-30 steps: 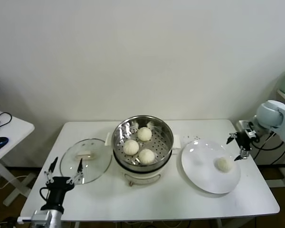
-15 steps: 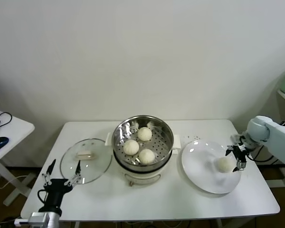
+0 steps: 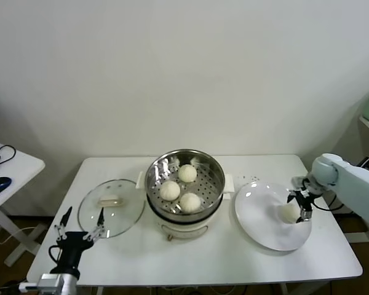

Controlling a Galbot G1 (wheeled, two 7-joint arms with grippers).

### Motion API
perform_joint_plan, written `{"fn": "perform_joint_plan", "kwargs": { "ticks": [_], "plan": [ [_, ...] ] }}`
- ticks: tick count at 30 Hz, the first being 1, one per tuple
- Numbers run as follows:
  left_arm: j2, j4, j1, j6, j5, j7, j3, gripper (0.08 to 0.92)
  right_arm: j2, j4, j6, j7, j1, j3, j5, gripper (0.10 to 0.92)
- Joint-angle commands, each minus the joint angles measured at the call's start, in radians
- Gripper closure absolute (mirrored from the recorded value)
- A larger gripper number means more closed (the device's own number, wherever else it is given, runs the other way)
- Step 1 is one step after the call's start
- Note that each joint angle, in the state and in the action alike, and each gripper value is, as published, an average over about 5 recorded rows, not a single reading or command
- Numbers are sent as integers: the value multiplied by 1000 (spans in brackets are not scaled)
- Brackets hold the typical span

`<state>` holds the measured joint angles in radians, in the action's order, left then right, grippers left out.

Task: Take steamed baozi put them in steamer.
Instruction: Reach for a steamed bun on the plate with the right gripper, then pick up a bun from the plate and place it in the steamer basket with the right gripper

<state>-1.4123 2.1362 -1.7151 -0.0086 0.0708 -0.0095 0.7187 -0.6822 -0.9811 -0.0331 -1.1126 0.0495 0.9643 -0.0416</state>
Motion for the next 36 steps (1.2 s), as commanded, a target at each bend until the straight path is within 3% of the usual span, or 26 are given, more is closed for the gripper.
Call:
{"fn": "perform_joint_plan", "kwargs": {
  "ticks": [1, 6, 12, 18, 26, 36],
  "plan": [
    [-2, 0, 1, 2, 2, 0, 0, 177, -24, 29, 2, -2, -20, -17, -16, 203],
    [-2, 0, -2, 1, 3, -1, 1, 177, -24, 36, 4, -7, -17, -19, -18, 211],
    [-6, -1, -8, 0, 0, -1, 0, 177, -25, 36, 4, -6, -17, -22, -13, 324],
    [-9, -1, -11, 0, -6, -4, 0, 177, -16, 33, -8, 2, 1, -6, 44, 348],
    [-21, 1, -24, -6, -16, -6, -7, 177, -17, -5, -90, 17, 171, 129, 295, 348],
    [-22, 14, -17, -3, -21, -8, -22, 177, -126, -63, -159, 12, 622, 498, 690, 363]
  ]
}}
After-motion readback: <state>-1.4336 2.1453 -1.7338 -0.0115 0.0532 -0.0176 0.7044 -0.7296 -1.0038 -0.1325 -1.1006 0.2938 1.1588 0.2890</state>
